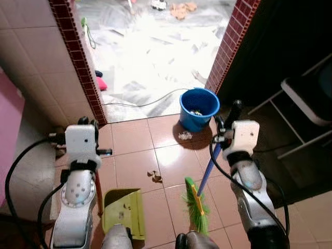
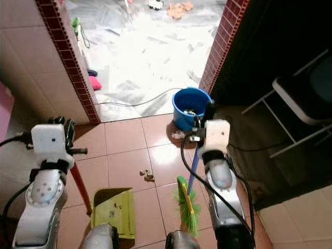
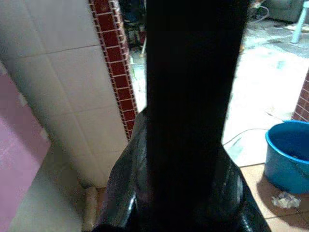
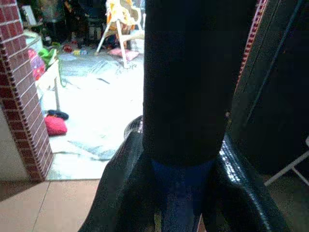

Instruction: Sweep floor

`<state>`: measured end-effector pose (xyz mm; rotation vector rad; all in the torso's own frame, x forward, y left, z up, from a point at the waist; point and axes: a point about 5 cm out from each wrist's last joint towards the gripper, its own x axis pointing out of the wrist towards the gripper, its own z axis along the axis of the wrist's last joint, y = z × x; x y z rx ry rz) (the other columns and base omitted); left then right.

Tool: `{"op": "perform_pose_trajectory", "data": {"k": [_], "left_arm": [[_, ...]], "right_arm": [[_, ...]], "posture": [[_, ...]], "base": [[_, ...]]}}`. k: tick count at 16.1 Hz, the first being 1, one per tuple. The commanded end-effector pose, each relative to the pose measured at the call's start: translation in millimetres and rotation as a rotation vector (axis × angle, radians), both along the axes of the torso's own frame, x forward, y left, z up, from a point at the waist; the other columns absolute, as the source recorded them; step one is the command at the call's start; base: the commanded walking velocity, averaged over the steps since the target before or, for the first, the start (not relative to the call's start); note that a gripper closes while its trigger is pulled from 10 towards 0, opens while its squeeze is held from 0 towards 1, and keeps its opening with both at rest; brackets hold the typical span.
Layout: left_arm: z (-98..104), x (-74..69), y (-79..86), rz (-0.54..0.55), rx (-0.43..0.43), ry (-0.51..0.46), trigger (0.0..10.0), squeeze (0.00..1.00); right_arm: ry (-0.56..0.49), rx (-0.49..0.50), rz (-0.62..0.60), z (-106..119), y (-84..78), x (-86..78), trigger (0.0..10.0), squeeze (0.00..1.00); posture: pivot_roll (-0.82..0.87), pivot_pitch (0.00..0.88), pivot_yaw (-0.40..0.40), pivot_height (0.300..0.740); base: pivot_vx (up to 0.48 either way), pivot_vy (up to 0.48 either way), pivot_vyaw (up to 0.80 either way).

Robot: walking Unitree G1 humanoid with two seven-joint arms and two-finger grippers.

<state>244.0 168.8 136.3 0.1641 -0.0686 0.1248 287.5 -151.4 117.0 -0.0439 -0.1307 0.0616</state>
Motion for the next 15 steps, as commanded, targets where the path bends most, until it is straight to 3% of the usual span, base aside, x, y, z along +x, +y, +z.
{"op": "perform_pose_trajectory", "data": {"k": [1,4,6,9,15], "left_arm": [[-4.9,2.6,-1.1,-0.013,-0.004,0.039,10.0,0.00],[6.5,21.1,-2.6,-0.042,0.056,-0.034,10.0,0.00],[9.1,32.5,-2.8,-0.038,0.052,-0.055,10.0,0.00],[10.8,52.9,-4.1,-0.021,0.096,-0.097,10.0,0.00],[2.2,68.6,-4.8,-0.020,0.090,-0.112,10.0,0.00]], "right_arm": [[-0.044,-0.001,-0.017,12.5,-2.3,4.9,10.0,0.00],[-0.106,0.000,-0.014,27.7,5.1,20.6,10.0,0.00],[-0.126,0.000,0.008,30.9,13.6,27.8,10.0,0.00],[-0.149,0.007,0.036,34.2,26.4,40.8,10.0,0.00],[-0.178,0.006,0.054,37.4,32.1,56.6,10.0,0.00]], "posture": [[0.04,0.152,-0.020,0.740],[0.03,0.061,-0.022,0.740],[0.03,0.000,-0.024,0.740],[0.03,0.000,-0.031,0.740],[0.04,0.000,-0.033,0.740]], "base": [[0.000,0.000,0.00],[0.000,0.000,0.00],[0.000,0.000,0.00],[0.000,0.000,0.00],[0.000,0.000,0.00]]}}
